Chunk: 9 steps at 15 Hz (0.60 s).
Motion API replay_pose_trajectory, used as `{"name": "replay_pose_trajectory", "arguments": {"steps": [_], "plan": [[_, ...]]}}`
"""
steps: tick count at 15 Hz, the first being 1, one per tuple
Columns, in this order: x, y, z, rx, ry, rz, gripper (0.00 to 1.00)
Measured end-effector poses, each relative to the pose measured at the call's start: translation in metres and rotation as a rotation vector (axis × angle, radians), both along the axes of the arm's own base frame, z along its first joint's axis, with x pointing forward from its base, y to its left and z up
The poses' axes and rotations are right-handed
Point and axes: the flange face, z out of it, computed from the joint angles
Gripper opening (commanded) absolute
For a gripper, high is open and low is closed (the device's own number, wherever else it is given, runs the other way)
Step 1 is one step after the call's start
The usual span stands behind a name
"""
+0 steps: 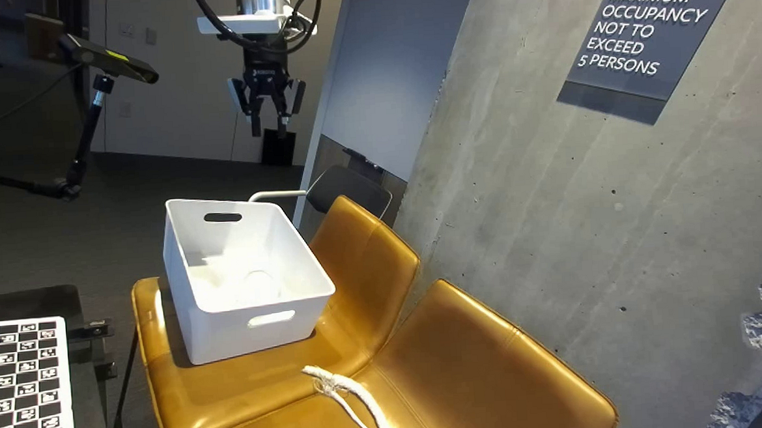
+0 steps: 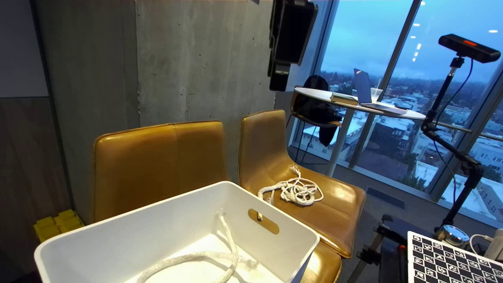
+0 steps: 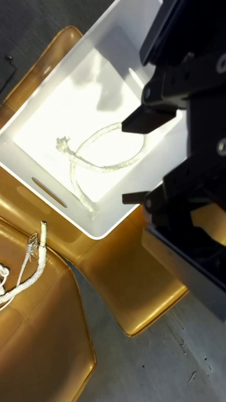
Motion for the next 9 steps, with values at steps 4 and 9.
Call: {"name": "replay_pose_trajectory", "arguments": {"steps": [4,9], "plan": [[-0.006,-0.036,-0.039,-0.015,0.03,-0.033,1.0],[-0.02,-0.145,-0.107,-0.026,0.092,-0.118,1.0]]}}
